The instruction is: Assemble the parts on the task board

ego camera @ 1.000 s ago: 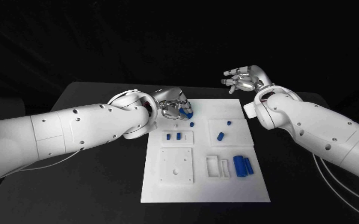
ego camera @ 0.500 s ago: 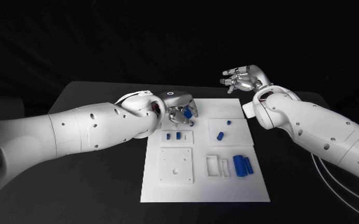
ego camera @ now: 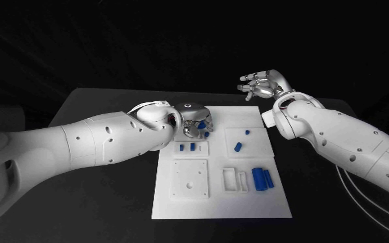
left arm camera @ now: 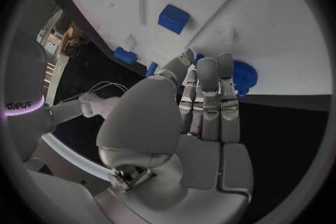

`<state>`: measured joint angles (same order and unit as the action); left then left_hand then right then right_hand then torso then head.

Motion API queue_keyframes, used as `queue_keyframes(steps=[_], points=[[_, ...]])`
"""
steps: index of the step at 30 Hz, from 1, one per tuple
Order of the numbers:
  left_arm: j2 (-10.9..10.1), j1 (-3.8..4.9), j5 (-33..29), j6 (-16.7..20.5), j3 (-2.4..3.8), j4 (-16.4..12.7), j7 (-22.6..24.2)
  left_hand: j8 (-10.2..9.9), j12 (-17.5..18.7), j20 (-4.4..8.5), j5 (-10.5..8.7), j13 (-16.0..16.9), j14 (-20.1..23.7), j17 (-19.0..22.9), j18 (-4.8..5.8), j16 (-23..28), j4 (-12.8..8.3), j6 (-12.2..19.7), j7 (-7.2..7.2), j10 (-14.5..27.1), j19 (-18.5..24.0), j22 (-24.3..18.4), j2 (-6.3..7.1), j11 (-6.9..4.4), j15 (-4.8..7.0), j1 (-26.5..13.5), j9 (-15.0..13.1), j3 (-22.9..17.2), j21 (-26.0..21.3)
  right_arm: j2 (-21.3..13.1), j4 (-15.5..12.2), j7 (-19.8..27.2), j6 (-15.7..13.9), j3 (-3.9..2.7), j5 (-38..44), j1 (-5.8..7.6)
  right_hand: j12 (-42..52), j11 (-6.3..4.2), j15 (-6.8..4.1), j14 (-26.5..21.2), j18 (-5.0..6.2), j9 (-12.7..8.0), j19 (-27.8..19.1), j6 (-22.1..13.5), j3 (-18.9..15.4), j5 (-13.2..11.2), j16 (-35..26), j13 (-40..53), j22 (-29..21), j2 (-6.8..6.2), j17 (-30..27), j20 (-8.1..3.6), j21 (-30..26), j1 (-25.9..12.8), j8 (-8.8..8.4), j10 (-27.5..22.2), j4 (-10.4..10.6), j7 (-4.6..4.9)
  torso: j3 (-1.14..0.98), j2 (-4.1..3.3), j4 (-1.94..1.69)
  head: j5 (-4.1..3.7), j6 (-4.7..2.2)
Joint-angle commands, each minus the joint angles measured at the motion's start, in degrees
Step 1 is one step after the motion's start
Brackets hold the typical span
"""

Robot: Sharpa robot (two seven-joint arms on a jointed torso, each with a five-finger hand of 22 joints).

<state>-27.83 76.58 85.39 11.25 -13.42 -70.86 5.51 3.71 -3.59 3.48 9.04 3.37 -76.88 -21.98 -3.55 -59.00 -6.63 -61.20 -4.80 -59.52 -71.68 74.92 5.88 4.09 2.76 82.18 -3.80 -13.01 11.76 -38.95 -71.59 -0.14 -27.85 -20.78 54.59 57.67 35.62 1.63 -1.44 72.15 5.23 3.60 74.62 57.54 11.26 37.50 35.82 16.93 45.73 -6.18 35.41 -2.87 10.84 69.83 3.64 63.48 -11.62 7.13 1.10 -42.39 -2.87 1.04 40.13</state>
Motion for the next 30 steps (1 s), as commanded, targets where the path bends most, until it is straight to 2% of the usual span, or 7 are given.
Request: queue_keyframes(steps=[1, 6, 14, 22, 25, 30], points=[[0.49, -0.15, 1.74, -1.43, 0.04, 0.62, 0.36, -0.16, 0.13, 0.0, -0.04, -0.08, 0.0, -0.05, -1.06, -0.52, -0.19, -0.08, -0.02, -0.75, -0.2, 1.31, -0.05, 0.07, -0.14, 0.06, 0.08, -0.72, 0.54, 0.05, -0.17, 0.71, 0.31, -0.01, 0.11, -0.02, -0.18, 0.13, -0.06, -0.27, -0.6, 0.01, -0.42, -0.13, 0.25, 0.19, -0.25, -0.03, 0.07, 0.19, -0.1, 0.17, 0.18, -0.35, -0.08, -0.31, 0.06, 0.29, -0.05, 0.04, -0.07, -0.05, 0.01], [1.08, -0.39, 1.87, -1.32, 0.04, 1.69, 0.53, -0.14, 0.16, -0.04, 0.08, -0.09, 0.08, 0.24, -1.25, -1.08, -0.56, 0.28, 0.09, -1.63, 0.22, 1.31, -0.11, 0.01, -0.14, -0.58, 0.11, -2.26, 1.84, 0.07, -0.19, 0.71, 0.32, -0.01, 0.11, -0.02, -0.18, 0.13, -0.06, -0.27, -0.6, 0.01, -0.42, -0.13, 0.25, 0.19, -0.25, -0.03, 0.07, 0.19, -0.1, 0.17, 0.18, -0.35, -0.08, -0.31, 0.06, 0.29, 0.01, 0.04, -0.03, -0.13, 0.05], [1.71, -0.68, 1.8, -1.57, 0.05, 2.51, 1.05, -0.14, 0.14, 0.26, -0.35, -0.06, -0.17, 0.25, -1.04, -1.89, -0.4, 0.13, 0.1, -5.73, 0.41, 1.3, -0.4, -0.74, 0.24, -1.75, 0.13, -4.44, 3.17, 0.1, -0.2, 0.71, 0.36, -0.01, 0.11, -0.02, -0.18, 0.13, -0.06, -0.27, -0.6, 0.01, -0.42, -0.13, 0.25, 0.19, -0.25, -0.03, 0.07, 0.19, -0.1, 0.17, 0.18, -0.35, -0.08, -0.31, 0.06, 0.29, -0.02, 0.06, -0.08, -0.24, 0.2], [1.93, -0.77, 1.23, -1.63, 0.06, 2.64, 1.47, -0.18, 0.14, 0.39, -0.89, -0.05, -0.2, 0.34, -0.78, -2.12, 0.08, 0.98, 0.39, -6.32, 0.51, 1.15, -0.19, -0.92, 0.34, -2.5, 0.19, -5.0, 3.59, 0.12, -0.21, 0.71, 0.35, -0.01, 0.11, -0.02, -0.18, 0.13, -0.06, -0.27, -0.6, 0.01, -0.42, -0.13, 0.25, 0.19, -0.25, -0.03, 0.07, 0.19, -0.1, 0.17, 0.18, -0.35, -0.08, -0.31, 0.06, 0.29, -0.01, 0.09, -0.1, -0.29, 0.25], [1.98, -0.78, 1.08, -1.62, 0.06, 2.68, 1.33, -0.16, 0.14, 0.38, -1.16, -0.05, -0.21, 0.4, -0.7, -2.16, 0.46, 2.42, 1.08, -6.28, 0.39, 1.01, -0.01, -0.9, 0.31, -2.66, 0.21, -4.83, 3.44, 0.11, -0.21, 0.7, 0.34, -0.01, 0.11, -0.02, -0.18, 0.13, -0.06, -0.27, -0.6, 0.01, -0.42, -0.13, 0.25, 0.19, -0.25, -0.03, 0.07, 0.19, -0.1, 0.17, 0.18, -0.35, -0.08, -0.31, 0.06, 0.29, -0.02, 0.1, -0.13, -0.29, 0.18], [2.01, -0.78, 0.97, -2.34, 0.06, 2.89, 0.81, -0.03, 0.09, 0.42, -1.45, -0.04, -0.28, 0.43, -0.63, -2.28, 1.21, 0.2, 0.17, -6.99, 0.27, 0.98, -0.65, -0.98, 0.34, -2.73, 0.13, -4.88, 3.17, 0.11, -0.22, 0.7, 0.34, -0.01, 0.11, -0.02, -0.18, 0.13, -0.06, -0.27, -0.6, 0.01, -0.42, -0.13, 0.25, 0.19, -0.25, -0.03, 0.07, 0.19, -0.1, 0.17, 0.18, -0.35, -0.08, -0.31, 0.06, 0.29, -0.02, 0.09, -0.11, -0.3, 0.16]])
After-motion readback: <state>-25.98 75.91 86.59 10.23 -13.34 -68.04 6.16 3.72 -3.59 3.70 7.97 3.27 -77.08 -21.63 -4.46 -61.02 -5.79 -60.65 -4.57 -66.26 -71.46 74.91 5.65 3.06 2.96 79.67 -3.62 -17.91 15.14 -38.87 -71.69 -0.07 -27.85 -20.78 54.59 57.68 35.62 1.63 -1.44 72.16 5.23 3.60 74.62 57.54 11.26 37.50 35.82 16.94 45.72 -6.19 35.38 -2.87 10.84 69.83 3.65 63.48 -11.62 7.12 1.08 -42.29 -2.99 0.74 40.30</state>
